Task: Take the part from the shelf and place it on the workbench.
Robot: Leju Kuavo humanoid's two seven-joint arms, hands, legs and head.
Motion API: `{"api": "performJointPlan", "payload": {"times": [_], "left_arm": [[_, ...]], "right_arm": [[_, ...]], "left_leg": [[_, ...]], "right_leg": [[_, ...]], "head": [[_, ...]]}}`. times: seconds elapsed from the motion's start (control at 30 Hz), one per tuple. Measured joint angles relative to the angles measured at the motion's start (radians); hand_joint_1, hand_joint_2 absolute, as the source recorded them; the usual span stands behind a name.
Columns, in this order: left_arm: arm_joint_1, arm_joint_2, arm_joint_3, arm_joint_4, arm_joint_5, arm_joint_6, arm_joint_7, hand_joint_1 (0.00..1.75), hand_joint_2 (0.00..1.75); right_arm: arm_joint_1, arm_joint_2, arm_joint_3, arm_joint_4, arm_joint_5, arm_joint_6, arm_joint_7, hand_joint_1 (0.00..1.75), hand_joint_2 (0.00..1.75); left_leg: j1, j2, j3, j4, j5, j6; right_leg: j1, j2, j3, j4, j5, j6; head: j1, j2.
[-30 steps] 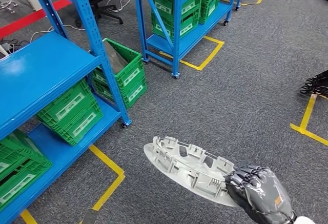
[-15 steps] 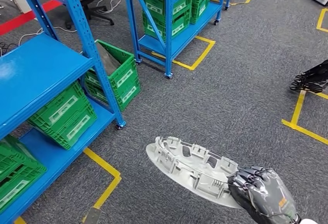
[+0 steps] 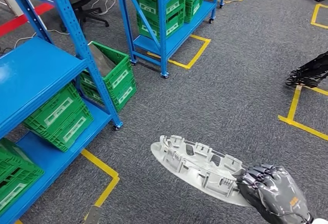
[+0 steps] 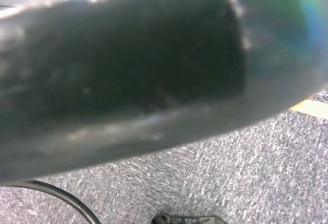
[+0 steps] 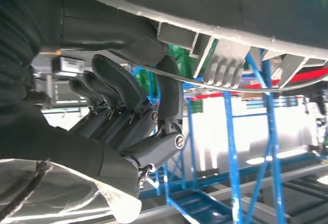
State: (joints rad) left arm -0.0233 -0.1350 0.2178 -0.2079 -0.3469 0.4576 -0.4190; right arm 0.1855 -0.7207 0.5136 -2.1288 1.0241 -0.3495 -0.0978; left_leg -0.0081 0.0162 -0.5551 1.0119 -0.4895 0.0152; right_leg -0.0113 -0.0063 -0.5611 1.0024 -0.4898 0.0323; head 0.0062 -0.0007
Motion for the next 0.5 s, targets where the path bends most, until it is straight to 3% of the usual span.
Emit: {"api": "performJointPlan", "payload": {"times": [0.07,0.17,0.2,0.23,0.27,0.33,0.37,0.4,0.5], "left_arm": [[0.000,0.000,0.000,0.000,-0.002,0.001,0.000,0.00,0.00],[0.001,-0.001,0.000,0.000,-0.004,0.002,0.000,0.00,0.00],[0.001,-0.001,0.000,0.000,-0.005,0.002,0.001,0.00,0.00],[0.002,-0.002,0.000,0.000,-0.005,0.002,0.001,0.00,0.00],[0.002,-0.002,0.000,0.000,-0.005,0.002,0.001,0.00,0.00],[0.001,-0.001,0.000,0.000,-0.005,0.003,0.002,0.00,0.00],[0.001,0.000,0.000,0.000,-0.005,0.003,0.002,0.00,0.00],[0.000,0.001,0.000,0.000,-0.005,0.003,0.002,0.00,0.00],[-0.001,0.000,0.000,0.000,-0.005,0.004,0.002,0.00,0.00]], "right_arm": [[0.008,-0.005,-0.008,-0.003,0.000,-0.001,0.002,1.75,1.75],[0.020,-0.008,-0.022,-0.007,0.003,-0.002,0.003,1.75,1.75],[0.023,-0.008,-0.026,-0.007,0.004,-0.002,0.003,1.75,1.75],[0.026,-0.008,-0.029,-0.007,0.005,-0.002,0.003,1.75,1.75],[0.028,-0.008,-0.032,-0.008,0.005,-0.002,0.003,1.75,1.75],[0.030,-0.008,-0.035,-0.008,0.005,-0.002,0.004,1.75,1.75],[0.030,-0.008,-0.036,-0.009,0.005,-0.002,0.004,1.75,1.75],[0.030,-0.008,-0.037,-0.010,0.005,-0.003,0.004,1.75,1.75],[0.034,-0.008,-0.040,-0.013,0.006,-0.003,0.004,1.75,1.75]], "left_leg": [[0.002,-0.003,-0.019,0.049,-0.037,-0.008],[0.004,-0.007,-0.105,0.247,-0.132,-0.014],[0.004,-0.007,-0.125,0.291,-0.143,-0.013],[0.004,-0.007,-0.128,0.297,-0.133,-0.010],[0.003,-0.008,-0.112,0.261,-0.103,-0.005],[0.000,-0.018,-0.050,0.122,-0.028,0.010],[-0.002,-0.024,-0.024,0.060,-0.006,0.016],[-0.004,-0.028,-0.009,0.023,0.004,0.021],[-0.004,-0.027,-0.006,-0.002,0.005,0.023]], "right_leg": [[-0.001,0.002,0.001,-0.002,0.001,-0.012],[0.001,0.005,0.000,-0.002,0.001,-0.024],[0.002,0.008,0.001,-0.002,0.001,-0.025],[0.004,0.011,0.002,-0.002,0.000,-0.025],[0.006,0.015,0.004,-0.001,0.000,-0.025],[0.009,0.022,0.007,-0.001,-0.001,-0.025],[0.010,0.025,0.006,0.000,-0.001,-0.023],[0.010,0.027,0.002,0.001,0.000,-0.019],[0.007,0.031,-0.009,0.002,0.001,-0.004]], "head": [[-0.001,0.000],[-0.003,0.000],[-0.003,0.000],[-0.003,0.000],[-0.003,0.000],[-0.002,0.000],[-0.003,0.000],[-0.002,0.000],[-0.003,0.000]]}}
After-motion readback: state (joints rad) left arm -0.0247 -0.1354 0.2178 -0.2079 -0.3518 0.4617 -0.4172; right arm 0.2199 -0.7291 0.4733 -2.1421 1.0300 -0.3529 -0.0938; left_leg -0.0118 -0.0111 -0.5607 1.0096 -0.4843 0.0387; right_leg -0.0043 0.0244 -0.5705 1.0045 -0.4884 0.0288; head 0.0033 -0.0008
